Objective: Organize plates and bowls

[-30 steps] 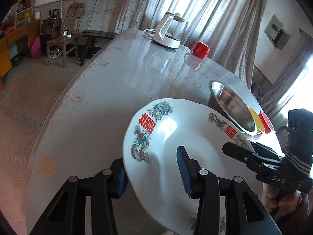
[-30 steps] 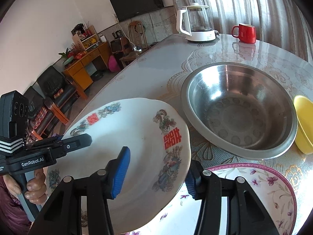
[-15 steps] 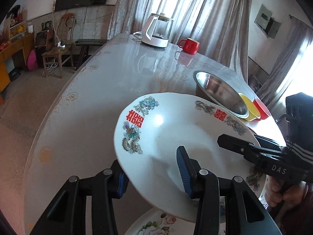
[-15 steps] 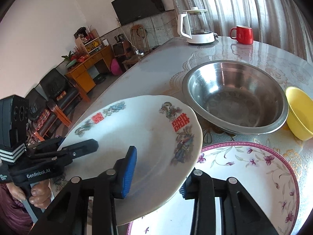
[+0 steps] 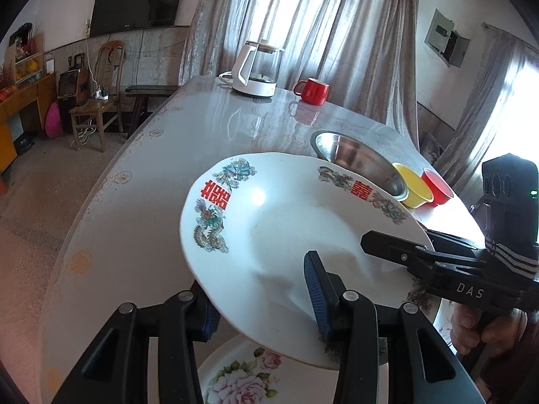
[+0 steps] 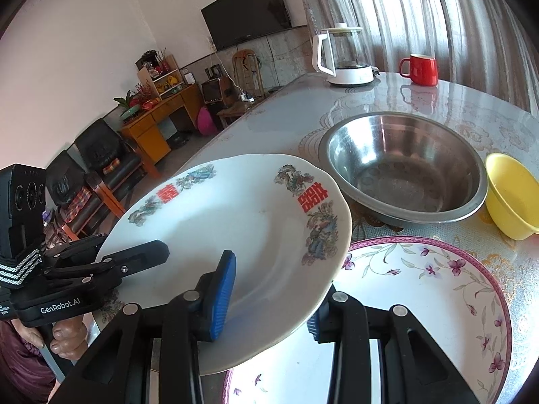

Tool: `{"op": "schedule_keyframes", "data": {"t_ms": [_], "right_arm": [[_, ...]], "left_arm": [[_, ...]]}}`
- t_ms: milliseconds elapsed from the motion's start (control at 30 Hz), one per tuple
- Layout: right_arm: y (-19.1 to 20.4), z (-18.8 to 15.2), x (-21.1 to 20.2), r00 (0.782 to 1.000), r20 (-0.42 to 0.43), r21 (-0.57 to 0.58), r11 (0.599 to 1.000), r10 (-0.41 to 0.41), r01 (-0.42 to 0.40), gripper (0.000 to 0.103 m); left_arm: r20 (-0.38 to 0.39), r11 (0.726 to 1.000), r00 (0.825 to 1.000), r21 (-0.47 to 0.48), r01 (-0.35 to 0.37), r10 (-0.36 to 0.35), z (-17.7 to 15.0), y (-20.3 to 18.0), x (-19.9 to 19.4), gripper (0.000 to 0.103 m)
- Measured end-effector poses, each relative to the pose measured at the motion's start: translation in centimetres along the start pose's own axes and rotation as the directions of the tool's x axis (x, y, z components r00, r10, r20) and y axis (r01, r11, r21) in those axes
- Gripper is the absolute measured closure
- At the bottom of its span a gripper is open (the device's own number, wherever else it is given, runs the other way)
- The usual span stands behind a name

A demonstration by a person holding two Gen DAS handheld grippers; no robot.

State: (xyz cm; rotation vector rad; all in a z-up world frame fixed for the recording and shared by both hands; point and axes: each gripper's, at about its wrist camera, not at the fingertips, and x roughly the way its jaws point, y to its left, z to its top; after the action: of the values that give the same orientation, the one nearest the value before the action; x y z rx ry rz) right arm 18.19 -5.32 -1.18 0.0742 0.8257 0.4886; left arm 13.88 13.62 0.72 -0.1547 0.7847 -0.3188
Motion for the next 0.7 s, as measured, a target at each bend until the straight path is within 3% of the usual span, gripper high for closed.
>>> {"op": "schedule_keyframes", "data": {"t_ms": [367, 700], "right_arm": [[-0.2, -1.8, -5.0, 0.998, 0.069, 0.012, 1.0, -0.014, 0.013, 0.067], [-4.1, -5.6, -10.6, 0.991, 0.077, 0.103, 0.989, -0.11, 0.102, 0.067]], "left_arm": [[0.035, 0.997, 0.999, 0.073, 0.039, -0.042, -1.4, -5.1, -2.9, 0.058], [-0.048, 0.983, 0.989, 0.12, 0.142, -0.137, -3.4, -11.5, -1.4, 0.058]]}}
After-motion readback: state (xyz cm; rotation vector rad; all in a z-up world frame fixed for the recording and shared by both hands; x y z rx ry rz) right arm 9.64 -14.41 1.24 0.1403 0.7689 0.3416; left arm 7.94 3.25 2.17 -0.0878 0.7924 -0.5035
